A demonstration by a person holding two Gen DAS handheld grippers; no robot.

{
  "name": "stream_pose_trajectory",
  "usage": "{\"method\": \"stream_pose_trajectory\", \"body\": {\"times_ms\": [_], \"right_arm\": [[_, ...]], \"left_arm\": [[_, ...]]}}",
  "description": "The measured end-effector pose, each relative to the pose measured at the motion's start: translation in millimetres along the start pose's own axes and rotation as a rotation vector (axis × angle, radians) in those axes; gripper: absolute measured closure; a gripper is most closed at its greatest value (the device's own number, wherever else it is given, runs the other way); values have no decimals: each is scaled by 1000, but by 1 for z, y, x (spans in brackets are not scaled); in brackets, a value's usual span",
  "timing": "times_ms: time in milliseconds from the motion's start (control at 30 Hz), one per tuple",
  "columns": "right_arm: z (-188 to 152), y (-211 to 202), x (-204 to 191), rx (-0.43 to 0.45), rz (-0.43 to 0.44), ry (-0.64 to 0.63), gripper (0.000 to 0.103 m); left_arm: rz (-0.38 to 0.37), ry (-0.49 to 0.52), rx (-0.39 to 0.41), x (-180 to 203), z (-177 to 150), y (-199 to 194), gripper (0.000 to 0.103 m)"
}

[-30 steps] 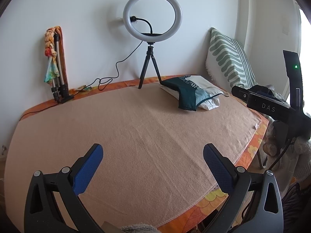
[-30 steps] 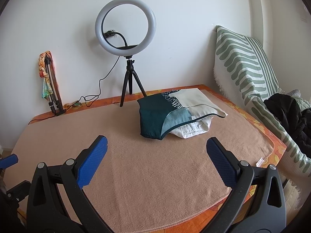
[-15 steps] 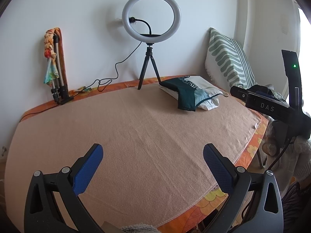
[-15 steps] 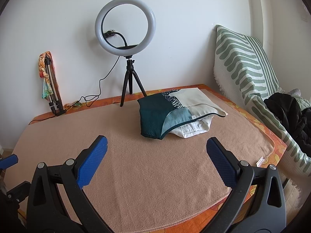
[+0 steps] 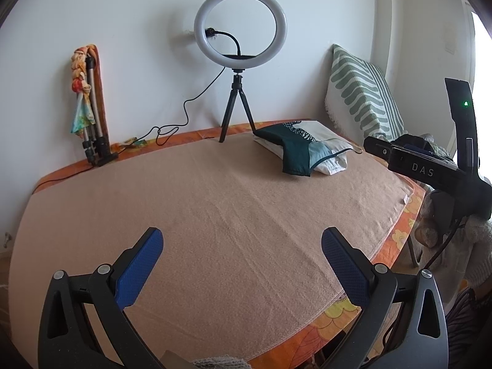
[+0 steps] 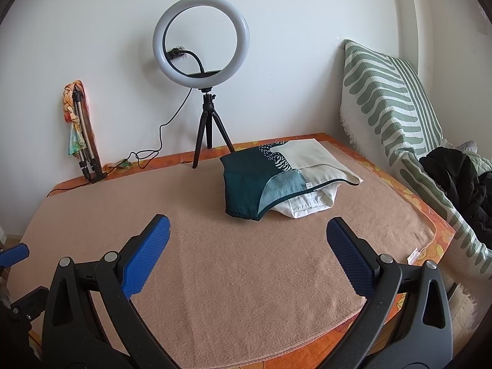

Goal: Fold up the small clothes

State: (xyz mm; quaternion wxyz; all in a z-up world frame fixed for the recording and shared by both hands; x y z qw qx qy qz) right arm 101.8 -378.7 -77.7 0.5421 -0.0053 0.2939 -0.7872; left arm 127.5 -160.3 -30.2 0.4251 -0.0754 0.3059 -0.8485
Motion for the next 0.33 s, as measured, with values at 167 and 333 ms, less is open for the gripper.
{"method": "stream_pose_trajectory", "body": {"times_ms": [167,333], "right_arm": [[0,0,0,-1,1,0,0],[0,-1,0,1,-1,0,0]], "left_arm": [[-8,-2,1,-1,-1,0,0],[-13,-12,-5,-2,-2,0,0]]}}
Point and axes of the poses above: each gripper's, at about its wrist camera, not at the fingertips, and y roughly the way its jaws point, x to its right, z to its top, the point moved 8 cm from there along y, roughly the way its jaws point, and after that the axes turned 15 degrees about y, right-handed, at the moved point
